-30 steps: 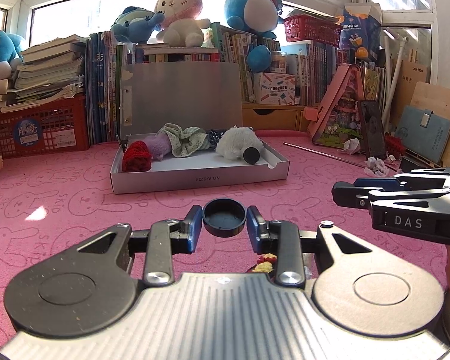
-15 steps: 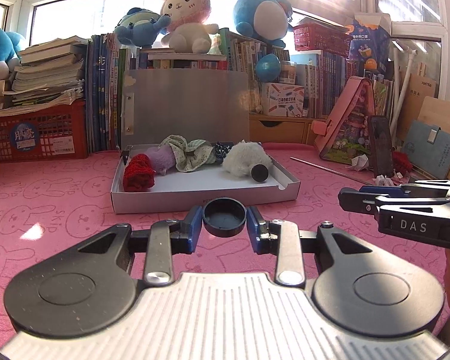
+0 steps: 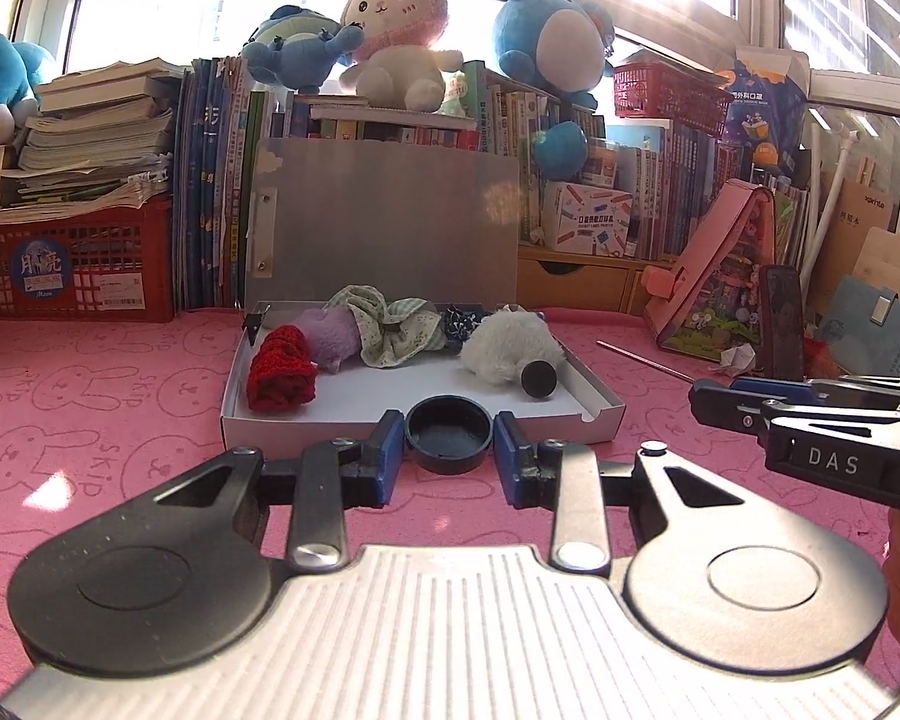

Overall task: Organize objects
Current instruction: 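Carry the black cap in the left tool while the right tool carries its cap toward the box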

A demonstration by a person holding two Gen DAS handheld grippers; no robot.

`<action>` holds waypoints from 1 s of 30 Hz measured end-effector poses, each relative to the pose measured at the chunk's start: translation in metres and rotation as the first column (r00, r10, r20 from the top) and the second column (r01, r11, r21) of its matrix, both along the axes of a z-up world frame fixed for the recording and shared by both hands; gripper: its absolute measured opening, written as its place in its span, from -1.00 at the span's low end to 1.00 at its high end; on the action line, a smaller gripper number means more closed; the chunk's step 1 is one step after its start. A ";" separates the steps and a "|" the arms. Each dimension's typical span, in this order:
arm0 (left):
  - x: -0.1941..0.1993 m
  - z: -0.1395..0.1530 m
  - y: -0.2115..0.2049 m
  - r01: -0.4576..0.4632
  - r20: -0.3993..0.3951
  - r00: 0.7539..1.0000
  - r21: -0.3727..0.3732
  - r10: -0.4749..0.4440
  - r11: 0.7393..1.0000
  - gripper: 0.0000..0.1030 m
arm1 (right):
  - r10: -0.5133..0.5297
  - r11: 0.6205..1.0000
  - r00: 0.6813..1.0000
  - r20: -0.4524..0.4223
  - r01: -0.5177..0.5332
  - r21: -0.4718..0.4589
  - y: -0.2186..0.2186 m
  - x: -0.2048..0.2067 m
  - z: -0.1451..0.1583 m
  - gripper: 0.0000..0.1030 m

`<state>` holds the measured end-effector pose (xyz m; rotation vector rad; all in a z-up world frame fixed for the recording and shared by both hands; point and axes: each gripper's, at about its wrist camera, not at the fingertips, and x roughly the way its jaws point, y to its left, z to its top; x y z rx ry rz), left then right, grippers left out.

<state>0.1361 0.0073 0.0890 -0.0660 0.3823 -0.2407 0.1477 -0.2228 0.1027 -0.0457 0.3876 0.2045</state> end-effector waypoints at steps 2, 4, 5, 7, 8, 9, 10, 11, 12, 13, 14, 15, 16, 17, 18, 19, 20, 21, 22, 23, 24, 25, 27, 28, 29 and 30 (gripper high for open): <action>0.006 0.003 -0.001 -0.001 0.011 1.000 0.001 0.001 1.000 -0.27 | -0.008 1.000 1.000 0.007 0.008 -0.001 0.000 0.005 0.002 -0.30; 0.013 0.006 -0.001 -0.002 0.020 1.000 0.003 0.002 1.000 -0.27 | -0.010 1.000 1.000 0.012 0.010 -0.005 0.000 0.010 0.004 -0.30; 0.018 0.007 -0.001 -0.003 0.020 1.000 0.001 0.003 1.000 -0.27 | -0.011 1.000 1.000 0.012 0.011 -0.007 0.001 0.014 0.005 -0.30; 0.027 0.009 -0.001 -0.001 0.021 1.000 -0.001 0.001 1.000 -0.27 | -0.008 1.000 1.000 0.004 0.008 -0.003 0.002 0.021 0.006 -0.30; 0.031 0.010 -0.001 -0.002 0.023 1.000 0.001 0.002 1.000 -0.27 | -0.008 1.000 1.000 0.003 0.008 -0.001 0.003 0.025 0.008 -0.30; 0.035 0.011 -0.002 -0.003 0.024 1.000 0.005 0.003 1.000 -0.27 | -0.009 1.000 1.000 0.003 0.009 0.000 0.004 0.029 0.009 -0.30; 0.040 0.012 -0.002 -0.004 0.025 1.000 0.009 0.004 1.000 -0.27 | -0.009 1.000 1.000 0.004 0.009 0.000 0.005 0.032 0.010 -0.30; 0.044 0.012 -0.002 -0.006 0.025 1.000 0.010 0.006 1.000 -0.27 | -0.010 1.000 1.000 0.004 0.010 0.002 0.005 0.036 0.011 -0.30; 0.048 0.012 -0.002 -0.007 0.022 1.000 0.011 0.007 1.000 -0.27 | -0.011 1.000 1.000 0.002 0.011 0.004 0.006 0.041 0.011 -0.30; 0.052 0.012 -0.002 -0.010 0.019 1.000 0.010 0.010 1.000 -0.27 | -0.011 1.000 1.000 0.001 0.011 0.005 0.006 0.044 0.011 -0.30; 0.057 0.011 -0.001 -0.013 0.013 1.000 0.008 0.013 1.000 -0.27 | -0.013 1.000 1.000 -0.002 0.013 0.004 0.006 0.049 0.010 -0.30; 0.062 0.009 0.000 -0.017 0.008 1.000 0.007 0.017 1.000 -0.27 | -0.015 1.000 1.000 -0.005 0.015 0.003 0.007 0.052 0.010 -0.30; 0.066 0.008 0.000 -0.020 0.003 1.000 0.007 0.020 1.000 -0.27 | -0.018 1.000 1.000 -0.008 0.018 0.000 0.008 0.057 0.008 -0.30; 0.072 0.007 0.001 -0.025 -0.003 1.000 0.008 0.025 1.000 -0.27 | -0.020 1.000 1.000 -0.012 0.020 -0.003 0.008 0.061 0.007 -0.30; 0.077 0.005 0.002 -0.029 -0.008 1.000 0.011 0.029 1.000 -0.27 | -0.021 1.000 1.000 -0.016 0.021 -0.005 0.008 0.064 0.006 -0.30; 0.081 0.004 0.002 -0.033 -0.012 0.999 0.015 0.033 0.999 -0.27 | -0.023 1.000 0.999 -0.024 0.023 -0.009 0.009 0.069 0.003 -0.30; 0.088 0.001 0.003 -0.038 -0.021 0.999 0.020 0.039 0.999 -0.27 | -0.025 1.000 0.999 -0.031 0.025 -0.011 0.010 0.073 0.001 -0.30; 0.094 -0.001 0.004 -0.043 -0.030 0.999 0.022 0.044 0.999 -0.27 | -0.026 1.000 0.999 -0.043 0.026 -0.010 0.010 0.078 -0.001 -0.30; 0.098 -0.002 0.004 -0.049 -0.038 0.998 0.023 0.050 0.999 -0.27 | -0.025 1.000 0.998 -0.058 0.025 -0.001 0.009 0.082 -0.003 -0.30; 0.105 -0.005 0.005 -0.058 -0.049 0.997 0.025 0.059 0.998 -0.27 | -0.022 1.000 0.997 -0.075 0.023 0.014 0.008 0.087 -0.004 -0.30; 0.111 -0.007 0.006 -0.066 -0.059 0.996 0.027 0.067 0.997 -0.27 | -0.024 0.999 0.996 -0.091 0.026 0.027 0.007 0.092 -0.006 -0.30; 0.115 -0.009 0.006 -0.073 -0.069 0.995 0.028 0.074 0.997 -0.27 | -0.028 0.999 0.994 -0.108 0.032 0.038 0.007 0.098 -0.007 -0.30; 0.128 -0.014 0.007 -0.087 -0.096 0.991 0.032 0.090 0.996 -0.27 | -0.032 0.997 0.990 -0.135 0.041 0.060 0.006 0.110 -0.009 -0.30; 0.133 -0.015 0.007 -0.093 -0.105 0.990 0.034 0.096 0.995 -0.27 | -0.033 0.997 0.989 -0.146 0.044 0.068 0.006 0.115 -0.009 -0.30; 0.140 -0.017 0.007 -0.100 -0.118 0.988 0.035 0.104 0.994 -0.27 | -0.034 0.996 0.987 -0.155 0.046 0.075 0.006 0.120 -0.009 -0.30; 0.144 -0.019 0.008 -0.105 -0.128 0.986 0.032 0.109 0.994 -0.27 | -0.035 0.996 0.986 -0.164 0.048 0.078 0.007 0.124 -0.010 -0.30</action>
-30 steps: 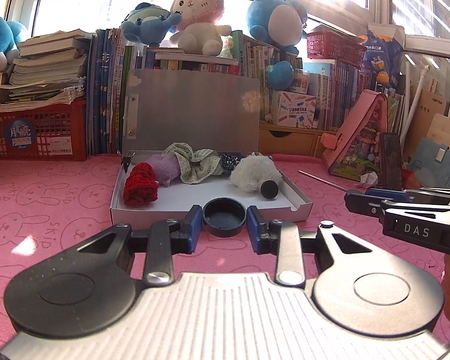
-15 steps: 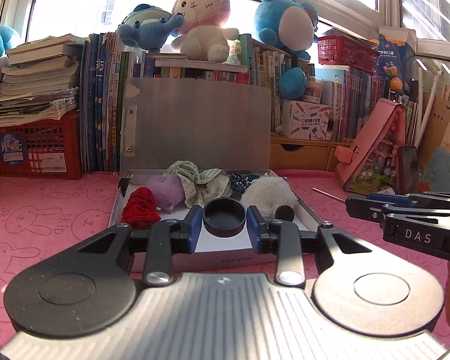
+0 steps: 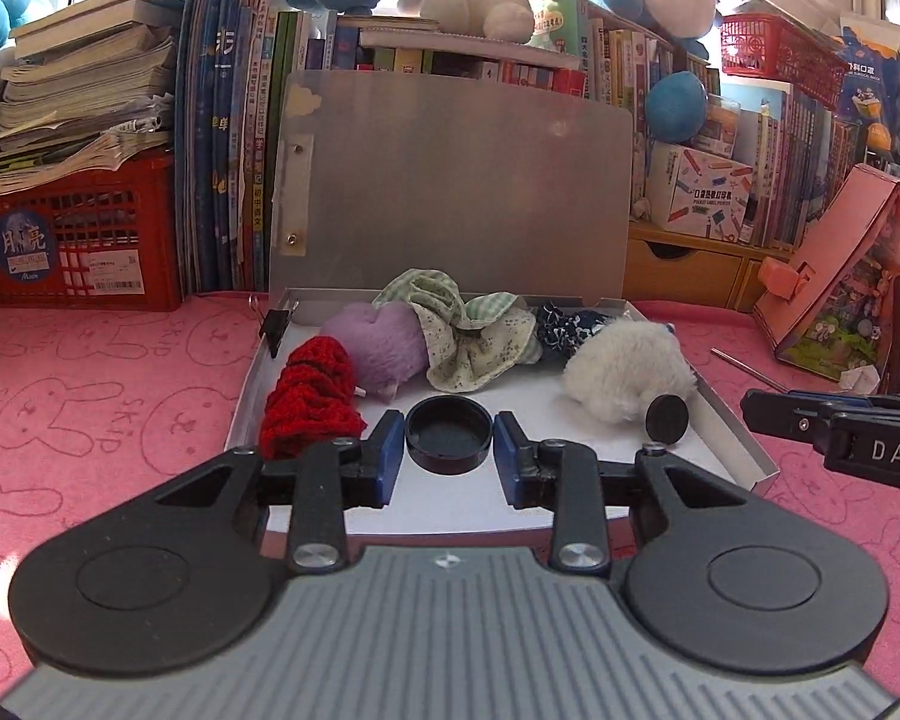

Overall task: Organize objects
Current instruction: 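Carry the black cap in the left tool while the right tool carries its cap toward the box, then lower the black cap into the box and open the left tool while the right tool releases its cap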

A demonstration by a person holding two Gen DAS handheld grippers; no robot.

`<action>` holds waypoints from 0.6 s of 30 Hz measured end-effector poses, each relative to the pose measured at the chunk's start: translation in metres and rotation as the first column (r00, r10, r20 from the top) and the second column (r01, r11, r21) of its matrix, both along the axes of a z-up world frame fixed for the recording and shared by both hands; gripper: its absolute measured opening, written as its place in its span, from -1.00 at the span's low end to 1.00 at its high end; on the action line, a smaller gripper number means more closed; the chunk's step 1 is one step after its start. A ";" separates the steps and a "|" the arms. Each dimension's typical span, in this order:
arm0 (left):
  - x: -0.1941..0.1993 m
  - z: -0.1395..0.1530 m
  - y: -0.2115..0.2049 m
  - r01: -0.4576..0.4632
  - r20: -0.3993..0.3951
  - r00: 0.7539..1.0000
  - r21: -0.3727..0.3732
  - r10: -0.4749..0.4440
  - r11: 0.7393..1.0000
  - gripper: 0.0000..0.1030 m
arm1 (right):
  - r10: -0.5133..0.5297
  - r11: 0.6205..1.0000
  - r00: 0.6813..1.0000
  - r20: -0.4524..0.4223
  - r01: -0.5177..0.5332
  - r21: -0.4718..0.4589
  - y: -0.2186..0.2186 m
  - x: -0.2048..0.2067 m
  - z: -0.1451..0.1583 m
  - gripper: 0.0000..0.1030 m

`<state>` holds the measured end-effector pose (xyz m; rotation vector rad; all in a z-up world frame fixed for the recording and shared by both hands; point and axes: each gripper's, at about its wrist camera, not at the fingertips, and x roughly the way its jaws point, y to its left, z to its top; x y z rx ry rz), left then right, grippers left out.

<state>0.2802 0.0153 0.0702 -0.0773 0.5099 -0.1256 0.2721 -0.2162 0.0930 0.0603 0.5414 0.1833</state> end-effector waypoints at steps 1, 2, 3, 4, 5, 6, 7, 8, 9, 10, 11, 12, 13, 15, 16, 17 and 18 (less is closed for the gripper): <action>0.004 -0.001 0.001 -0.006 -0.009 1.000 -0.004 0.006 1.000 -0.27 | -0.002 1.000 1.000 -0.010 0.002 0.005 0.000 0.005 -0.001 -0.30; 0.009 -0.003 0.003 -0.014 -0.020 1.000 -0.011 0.014 1.000 -0.27 | -0.004 1.000 1.000 -0.021 0.004 0.011 0.000 0.009 -0.002 -0.30; 0.013 -0.005 0.004 -0.020 -0.028 0.999 -0.014 0.019 1.000 -0.27 | -0.006 1.000 1.000 -0.030 0.006 0.016 0.000 0.013 -0.004 -0.30; 0.016 -0.007 0.005 -0.027 -0.035 0.999 -0.012 0.026 1.000 -0.27 | -0.009 1.000 0.999 -0.040 0.010 0.021 -0.001 0.016 -0.005 -0.30; 0.019 -0.009 0.005 -0.032 -0.039 0.999 -0.007 0.032 0.999 -0.27 | -0.013 1.000 0.999 -0.053 0.015 0.027 -0.001 0.020 -0.008 -0.30; 0.021 -0.010 0.006 -0.036 -0.041 0.999 0.002 0.036 0.999 -0.27 | -0.016 0.999 0.998 -0.063 0.019 0.033 -0.002 0.022 -0.010 -0.30; 0.023 -0.012 0.006 -0.039 -0.043 0.998 0.008 0.039 0.999 -0.27 | -0.019 0.999 0.997 -0.074 0.023 0.043 -0.003 0.025 -0.013 -0.30; 0.024 -0.014 0.007 -0.041 -0.048 0.998 0.014 0.042 0.999 -0.27 | -0.021 0.998 0.996 -0.082 0.025 0.050 -0.004 0.027 -0.015 -0.30; 0.026 -0.015 0.008 -0.043 -0.052 0.998 0.015 0.044 0.999 -0.27 | -0.023 0.998 0.996 -0.090 0.028 0.054 -0.005 0.029 -0.018 -0.30; 0.027 -0.017 0.009 -0.045 -0.058 0.997 0.017 0.046 0.999 -0.27 | -0.026 0.998 0.995 -0.097 0.031 0.056 -0.005 0.032 -0.020 -0.30; 0.029 -0.018 0.010 -0.048 -0.062 0.997 0.018 0.049 0.999 -0.27 | -0.027 0.998 0.994 -0.104 0.033 0.058 -0.005 0.034 -0.022 -0.30; 0.031 -0.020 0.010 -0.051 -0.065 0.996 0.021 0.053 0.998 -0.27 | -0.027 0.998 0.994 -0.110 0.034 0.061 -0.005 0.035 -0.023 -0.30; 0.032 -0.021 0.011 -0.055 -0.068 0.996 0.022 0.056 0.998 -0.27 | -0.026 0.997 0.992 -0.119 0.034 0.067 -0.005 0.037 -0.025 -0.30; 0.035 -0.024 0.013 -0.061 -0.076 0.995 0.024 0.063 0.998 -0.27 | -0.022 0.996 0.991 -0.133 0.034 0.084 -0.006 0.039 -0.027 -0.30; 0.036 -0.025 0.013 -0.064 -0.080 0.995 0.024 0.066 0.998 -0.27 | -0.022 0.996 0.990 -0.136 0.034 0.087 -0.006 0.040 -0.028 -0.30; 0.037 -0.026 0.013 -0.066 -0.082 0.994 0.025 0.067 0.998 -0.27 | -0.023 0.996 0.990 -0.137 0.035 0.088 -0.006 0.041 -0.029 -0.30; 0.037 -0.026 0.013 -0.066 -0.083 0.994 0.026 0.068 0.997 -0.27 | -0.022 0.996 0.990 -0.138 0.035 0.087 -0.005 0.042 -0.029 -0.30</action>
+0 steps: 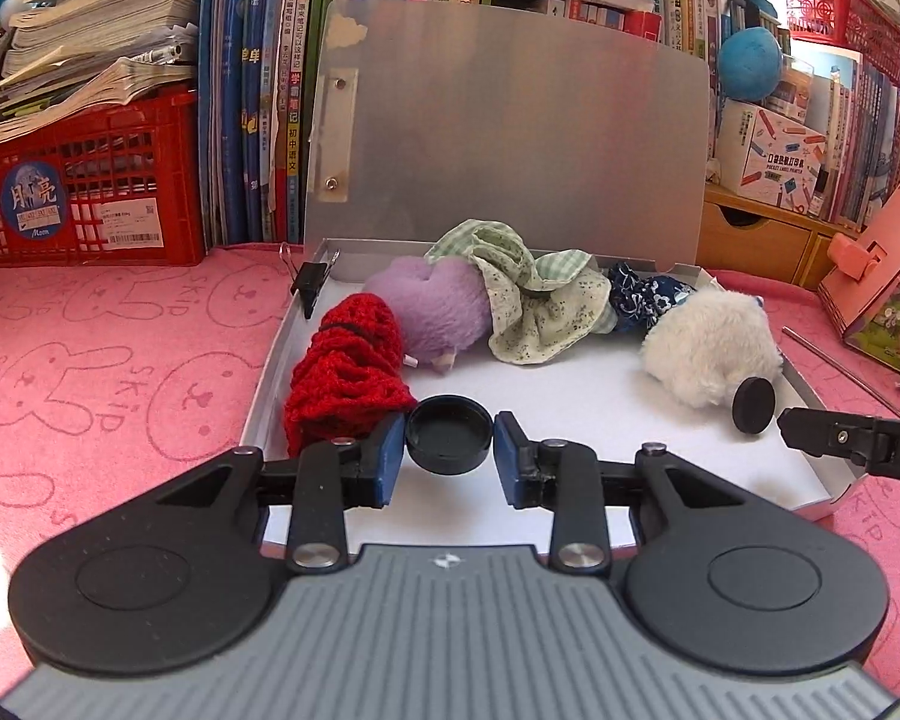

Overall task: Organize objects
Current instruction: 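Lower the black cap into the box and open the left tool while the right tool releases its cap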

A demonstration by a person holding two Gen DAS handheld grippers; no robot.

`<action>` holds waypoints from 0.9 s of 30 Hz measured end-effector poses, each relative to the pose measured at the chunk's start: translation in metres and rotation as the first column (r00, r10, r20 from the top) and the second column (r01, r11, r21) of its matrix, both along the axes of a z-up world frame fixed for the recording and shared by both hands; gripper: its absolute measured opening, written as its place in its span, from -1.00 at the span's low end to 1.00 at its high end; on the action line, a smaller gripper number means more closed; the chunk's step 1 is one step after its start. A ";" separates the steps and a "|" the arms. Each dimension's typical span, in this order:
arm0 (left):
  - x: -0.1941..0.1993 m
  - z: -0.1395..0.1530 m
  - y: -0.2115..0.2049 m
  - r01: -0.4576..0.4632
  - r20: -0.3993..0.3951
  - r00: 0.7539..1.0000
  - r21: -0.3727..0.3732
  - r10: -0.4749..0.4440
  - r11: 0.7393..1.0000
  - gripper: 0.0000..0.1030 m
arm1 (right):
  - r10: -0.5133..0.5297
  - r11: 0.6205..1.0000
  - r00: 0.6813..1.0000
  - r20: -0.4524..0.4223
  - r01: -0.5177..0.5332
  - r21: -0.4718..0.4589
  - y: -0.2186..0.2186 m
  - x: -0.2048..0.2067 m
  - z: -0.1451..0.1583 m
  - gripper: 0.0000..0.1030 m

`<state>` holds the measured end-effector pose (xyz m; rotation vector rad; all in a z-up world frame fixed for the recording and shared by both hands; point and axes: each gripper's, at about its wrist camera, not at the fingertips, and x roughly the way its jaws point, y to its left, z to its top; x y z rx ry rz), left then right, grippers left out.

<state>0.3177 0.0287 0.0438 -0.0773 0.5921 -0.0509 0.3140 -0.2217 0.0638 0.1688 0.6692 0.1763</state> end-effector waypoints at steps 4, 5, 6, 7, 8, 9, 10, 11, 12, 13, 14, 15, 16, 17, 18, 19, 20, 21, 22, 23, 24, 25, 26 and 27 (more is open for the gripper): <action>0.005 -0.002 -0.001 0.002 -0.006 1.000 0.012 -0.001 1.000 -0.27 | 0.005 1.000 1.000 -0.004 -0.005 -0.012 0.002 0.004 -0.002 -0.30; 0.007 -0.002 -0.001 0.002 -0.007 1.000 0.014 -0.002 1.000 -0.27 | 0.006 1.000 1.000 -0.005 -0.006 -0.018 0.003 0.005 -0.002 -0.30; 0.009 -0.003 -0.001 0.002 -0.009 1.000 0.015 -0.002 1.000 -0.27 | 0.007 1.000 1.000 -0.007 -0.007 -0.023 0.004 0.007 -0.002 -0.30; 0.011 -0.003 0.000 0.002 -0.013 1.000 0.015 -0.002 1.000 -0.27 | 0.006 1.000 1.000 -0.010 -0.007 -0.027 0.004 0.009 -0.003 -0.30; 0.012 -0.004 0.000 0.001 -0.017 1.000 0.014 0.000 1.000 -0.27 | 0.007 1.000 1.000 -0.012 -0.007 -0.030 0.004 0.010 -0.003 -0.30; 0.013 -0.004 0.000 -0.002 -0.019 1.000 0.014 0.002 1.000 -0.27 | 0.007 0.999 1.000 -0.014 -0.008 -0.034 0.004 0.012 -0.004 -0.30; 0.015 -0.005 0.000 -0.004 -0.021 1.000 0.016 0.005 1.000 -0.27 | 0.007 0.999 1.000 -0.016 -0.007 -0.036 0.004 0.013 -0.005 -0.30; 0.016 -0.005 0.000 -0.004 -0.022 1.000 0.018 0.005 1.000 -0.27 | 0.007 0.999 1.000 -0.019 -0.008 -0.036 0.004 0.015 -0.005 -0.30; 0.017 -0.006 0.000 -0.004 -0.024 1.000 0.022 0.004 1.000 -0.27 | 0.007 0.999 1.000 -0.023 -0.007 -0.031 0.003 0.016 -0.006 -0.30; 0.018 -0.006 0.001 -0.003 -0.024 1.000 0.028 0.004 1.000 -0.27 | 0.005 1.000 1.000 -0.029 -0.006 -0.023 0.002 0.018 -0.007 -0.30; 0.019 -0.007 0.001 -0.004 -0.026 1.000 0.033 0.004 0.999 -0.27 | 0.004 1.000 0.999 -0.036 -0.004 -0.012 0.000 0.020 -0.007 -0.30; 0.020 -0.007 0.002 -0.005 -0.027 1.000 0.036 0.006 0.999 -0.27 | 0.002 1.000 0.999 -0.042 -0.002 -0.002 -0.002 0.022 -0.008 -0.30; 0.022 -0.008 0.003 -0.007 -0.029 1.000 0.037 0.008 0.999 -0.27 | -0.002 1.000 0.999 -0.048 0.002 0.007 -0.003 0.024 -0.008 -0.30; 0.023 -0.008 0.004 -0.009 -0.030 1.000 0.038 0.010 0.999 -0.27 | -0.007 1.000 0.999 -0.054 0.008 0.015 -0.005 0.027 -0.009 -0.30; 0.025 -0.009 0.005 -0.011 -0.030 0.999 0.038 0.012 0.999 -0.27 | -0.010 1.000 0.998 -0.058 0.011 0.020 -0.006 0.028 -0.009 -0.30; 0.026 -0.009 0.006 -0.011 -0.032 0.999 0.037 0.012 0.999 -0.27 | -0.010 1.000 0.998 -0.062 0.011 0.025 -0.007 0.030 -0.010 -0.30; 0.028 -0.010 0.006 -0.011 -0.033 0.999 0.039 0.012 0.999 -0.27 | -0.011 1.000 0.998 -0.065 0.013 0.027 -0.007 0.032 -0.010 -0.30; 0.029 -0.010 0.006 -0.010 -0.033 0.999 0.043 0.012 0.999 -0.27 | -0.011 0.999 0.998 -0.067 0.013 0.029 -0.007 0.033 -0.011 -0.30; 0.031 -0.011 0.005 -0.009 -0.032 0.999 0.048 0.011 0.999 -0.27 | -0.010 1.000 0.998 -0.069 0.012 0.029 -0.007 0.035 -0.011 -0.30; 0.032 -0.012 0.005 -0.009 -0.031 0.999 0.052 0.011 0.999 -0.27 | -0.009 1.000 0.997 -0.070 0.011 0.027 -0.006 0.036 -0.011 -0.30; 0.034 -0.012 0.005 -0.011 -0.033 0.999 0.053 0.013 0.999 -0.27 | -0.008 1.000 0.997 -0.071 0.010 0.026 -0.006 0.038 -0.012 -0.30; 0.036 -0.013 0.005 -0.013 -0.035 0.999 0.053 0.015 0.999 -0.26 | -0.008 1.000 0.997 -0.073 0.010 0.024 -0.005 0.039 -0.012 -0.30; 0.038 -0.013 0.005 -0.015 -0.037 0.999 0.049 0.017 0.999 -0.26 | -0.009 1.000 0.997 -0.076 0.011 0.024 -0.004 0.040 -0.013 -0.30; 0.038 -0.013 0.004 -0.016 -0.037 0.999 0.046 0.018 0.999 -0.26 | -0.008 1.000 0.997 -0.077 0.010 0.029 -0.004 0.041 -0.013 -0.30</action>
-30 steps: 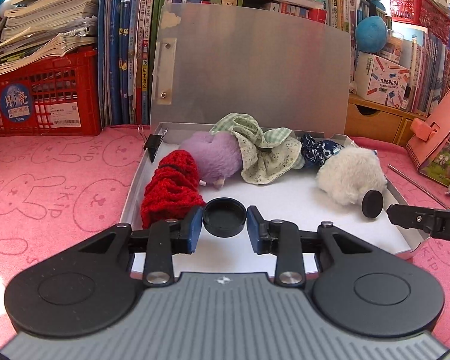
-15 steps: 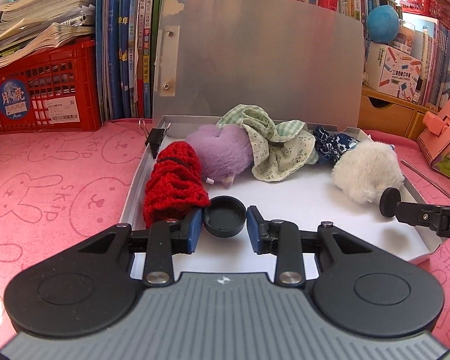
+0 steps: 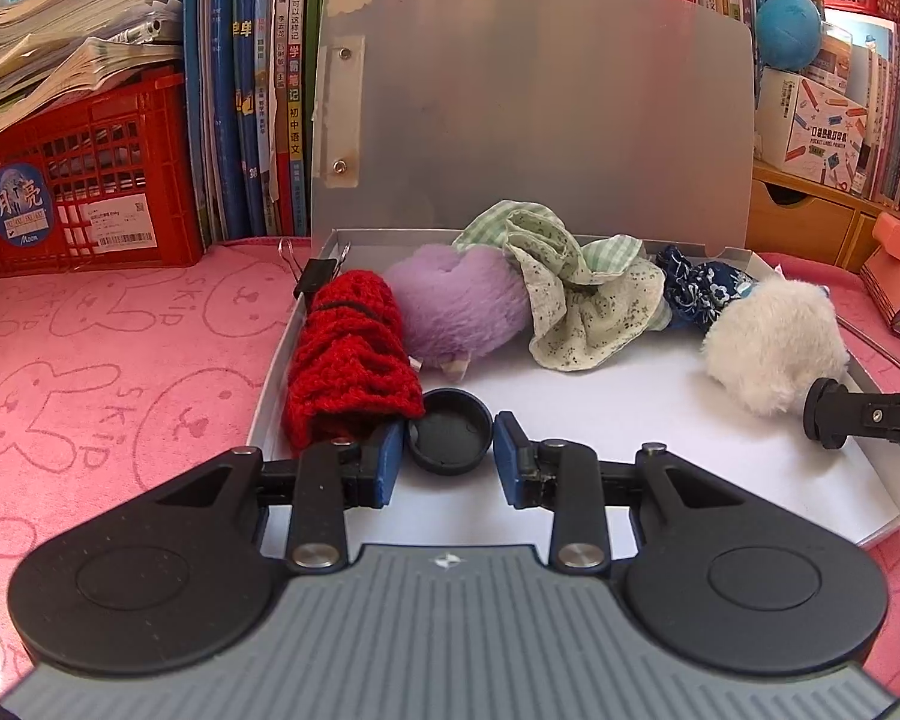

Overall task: Organize objects
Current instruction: 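Lower the black cap into the box and open the left tool while the right tool releases its cap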

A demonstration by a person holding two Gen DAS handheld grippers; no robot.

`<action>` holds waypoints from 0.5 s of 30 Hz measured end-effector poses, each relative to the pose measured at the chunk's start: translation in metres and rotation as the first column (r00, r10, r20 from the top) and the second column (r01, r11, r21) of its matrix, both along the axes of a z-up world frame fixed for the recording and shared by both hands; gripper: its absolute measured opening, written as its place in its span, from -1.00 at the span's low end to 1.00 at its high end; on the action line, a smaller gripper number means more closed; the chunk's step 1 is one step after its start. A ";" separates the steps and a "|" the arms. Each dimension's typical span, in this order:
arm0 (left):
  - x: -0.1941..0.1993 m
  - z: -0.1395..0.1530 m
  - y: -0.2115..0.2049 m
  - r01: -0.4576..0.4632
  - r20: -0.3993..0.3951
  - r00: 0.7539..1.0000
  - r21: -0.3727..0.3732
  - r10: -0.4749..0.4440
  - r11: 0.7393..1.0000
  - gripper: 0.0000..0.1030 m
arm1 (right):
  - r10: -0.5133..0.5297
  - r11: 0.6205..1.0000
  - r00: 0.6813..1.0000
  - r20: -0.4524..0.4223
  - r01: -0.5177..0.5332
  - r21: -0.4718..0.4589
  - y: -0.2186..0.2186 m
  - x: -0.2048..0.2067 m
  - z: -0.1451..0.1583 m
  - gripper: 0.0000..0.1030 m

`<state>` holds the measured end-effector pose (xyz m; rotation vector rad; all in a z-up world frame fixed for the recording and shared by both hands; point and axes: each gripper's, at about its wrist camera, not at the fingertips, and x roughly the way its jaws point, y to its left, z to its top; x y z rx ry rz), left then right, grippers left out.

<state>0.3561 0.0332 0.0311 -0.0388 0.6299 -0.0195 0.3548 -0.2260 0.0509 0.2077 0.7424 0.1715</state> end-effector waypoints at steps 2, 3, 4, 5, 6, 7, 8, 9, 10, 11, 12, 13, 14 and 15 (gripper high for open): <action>-0.001 0.001 -0.002 0.008 0.003 1.000 0.002 -0.008 1.000 -0.26 | 0.004 1.000 1.000 0.001 -0.004 0.012 0.000 0.000 0.000 -0.29; -0.002 0.001 -0.003 0.013 0.007 1.000 0.010 -0.013 1.000 -0.24 | 0.007 1.000 1.000 0.002 -0.007 0.014 0.000 -0.001 0.000 -0.27; -0.003 0.002 -0.004 0.017 0.010 1.000 0.019 -0.018 1.000 -0.24 | 0.011 1.000 1.000 0.006 -0.011 0.015 0.000 -0.002 0.001 -0.24; -0.005 0.004 -0.005 0.021 0.016 1.000 0.026 -0.021 0.999 -0.23 | 0.012 1.000 1.000 0.010 -0.012 0.015 -0.001 -0.003 0.002 -0.23; -0.007 0.005 -0.005 0.023 0.019 1.000 0.027 -0.023 0.999 -0.19 | 0.011 1.000 1.000 0.016 -0.011 0.015 -0.001 -0.004 0.003 -0.23; -0.009 0.007 -0.005 0.025 0.025 0.999 0.022 -0.025 0.999 -0.06 | 0.011 1.000 1.000 0.022 -0.011 0.017 -0.001 -0.006 0.004 -0.22; -0.010 0.009 -0.005 0.027 0.028 0.999 0.017 -0.027 1.000 0.04 | 0.009 1.000 1.000 0.026 -0.010 0.020 -0.001 -0.008 0.006 -0.11; -0.013 0.012 -0.005 0.030 0.034 0.999 0.013 -0.031 0.999 0.07 | 0.007 1.000 1.000 0.030 -0.008 0.025 -0.002 -0.009 0.007 0.01; -0.016 0.014 -0.006 0.033 0.041 0.999 0.014 -0.033 0.999 0.13 | 0.006 0.999 0.999 0.034 -0.007 0.031 -0.003 -0.011 0.008 0.05; -0.020 0.017 -0.007 0.036 0.047 0.998 0.019 -0.037 0.999 0.20 | 0.006 0.999 0.999 0.038 -0.007 0.036 -0.004 -0.013 0.011 0.08; -0.024 0.020 -0.009 0.043 0.054 0.998 0.025 -0.044 0.999 0.22 | 0.005 0.999 0.999 0.043 -0.007 0.037 -0.004 -0.015 0.012 0.08; -0.029 0.023 -0.010 0.052 0.061 0.997 0.031 -0.054 0.998 0.28 | 0.007 0.999 0.999 0.051 -0.009 0.034 -0.005 -0.018 0.015 0.08; -0.034 0.027 -0.011 0.061 0.067 0.996 0.037 -0.064 0.997 0.31 | 0.012 0.999 0.998 0.059 -0.013 0.031 -0.005 -0.022 0.017 0.09; -0.039 0.030 -0.012 0.071 0.073 0.995 0.041 -0.073 0.997 0.32 | 0.017 0.999 0.998 0.068 -0.019 0.028 -0.005 -0.027 0.019 0.09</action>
